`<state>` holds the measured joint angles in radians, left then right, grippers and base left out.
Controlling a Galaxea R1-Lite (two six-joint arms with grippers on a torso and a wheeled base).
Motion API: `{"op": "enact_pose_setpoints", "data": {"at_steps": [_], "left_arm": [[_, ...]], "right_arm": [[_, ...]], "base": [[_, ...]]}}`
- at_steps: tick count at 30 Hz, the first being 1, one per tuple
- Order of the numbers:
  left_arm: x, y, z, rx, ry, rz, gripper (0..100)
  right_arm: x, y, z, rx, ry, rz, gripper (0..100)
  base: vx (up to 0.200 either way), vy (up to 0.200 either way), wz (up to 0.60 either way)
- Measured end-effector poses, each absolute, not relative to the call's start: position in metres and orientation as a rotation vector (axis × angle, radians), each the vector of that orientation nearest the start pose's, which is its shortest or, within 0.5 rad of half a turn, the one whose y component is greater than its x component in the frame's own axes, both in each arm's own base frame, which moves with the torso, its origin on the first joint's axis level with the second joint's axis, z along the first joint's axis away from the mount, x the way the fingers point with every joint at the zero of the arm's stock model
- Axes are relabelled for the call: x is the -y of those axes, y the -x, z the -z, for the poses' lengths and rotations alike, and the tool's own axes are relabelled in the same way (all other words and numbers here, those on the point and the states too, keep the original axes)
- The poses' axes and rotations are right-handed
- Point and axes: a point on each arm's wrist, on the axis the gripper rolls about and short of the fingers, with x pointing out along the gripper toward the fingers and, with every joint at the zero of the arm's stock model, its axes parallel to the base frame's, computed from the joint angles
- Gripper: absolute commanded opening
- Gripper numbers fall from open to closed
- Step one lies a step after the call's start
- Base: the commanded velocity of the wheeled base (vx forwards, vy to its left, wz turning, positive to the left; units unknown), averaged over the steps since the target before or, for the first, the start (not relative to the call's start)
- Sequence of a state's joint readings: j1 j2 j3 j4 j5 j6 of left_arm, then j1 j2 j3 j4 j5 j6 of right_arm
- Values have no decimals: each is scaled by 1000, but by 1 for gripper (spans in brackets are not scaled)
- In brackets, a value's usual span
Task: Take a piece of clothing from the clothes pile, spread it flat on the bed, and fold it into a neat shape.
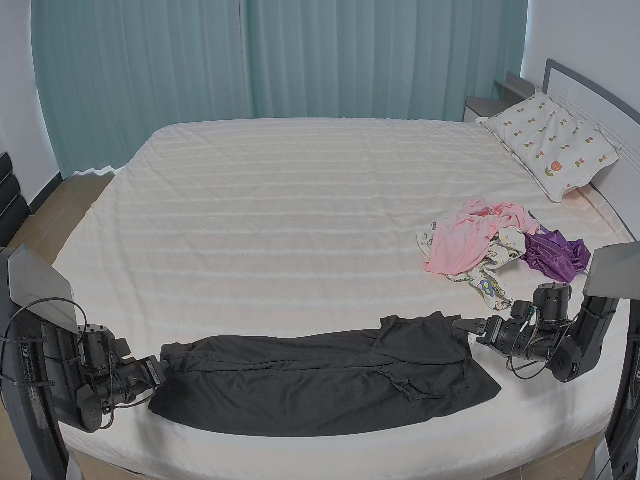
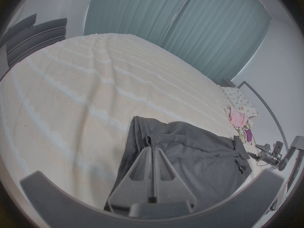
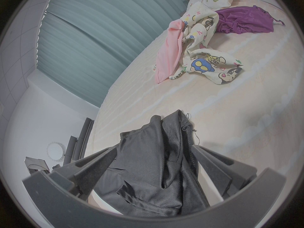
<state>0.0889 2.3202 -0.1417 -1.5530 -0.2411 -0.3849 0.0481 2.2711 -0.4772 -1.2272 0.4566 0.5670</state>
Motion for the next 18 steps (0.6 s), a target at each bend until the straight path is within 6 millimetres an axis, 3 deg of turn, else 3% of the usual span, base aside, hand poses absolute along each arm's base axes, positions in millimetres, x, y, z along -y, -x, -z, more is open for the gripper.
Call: {"op": "enact_pose_setpoints", "data": {"at_steps": [10,18], "left_arm": [[-23,-229,13,-644,439,62,0],[-30,-218,15,-677,389,73,0]], "right_arm": [[-25,-312,12,-690,-655,-321,100],[-26,-311,12,-691,-655,-323,100]], "base": [[0,0,0],[0,0,0]]}}
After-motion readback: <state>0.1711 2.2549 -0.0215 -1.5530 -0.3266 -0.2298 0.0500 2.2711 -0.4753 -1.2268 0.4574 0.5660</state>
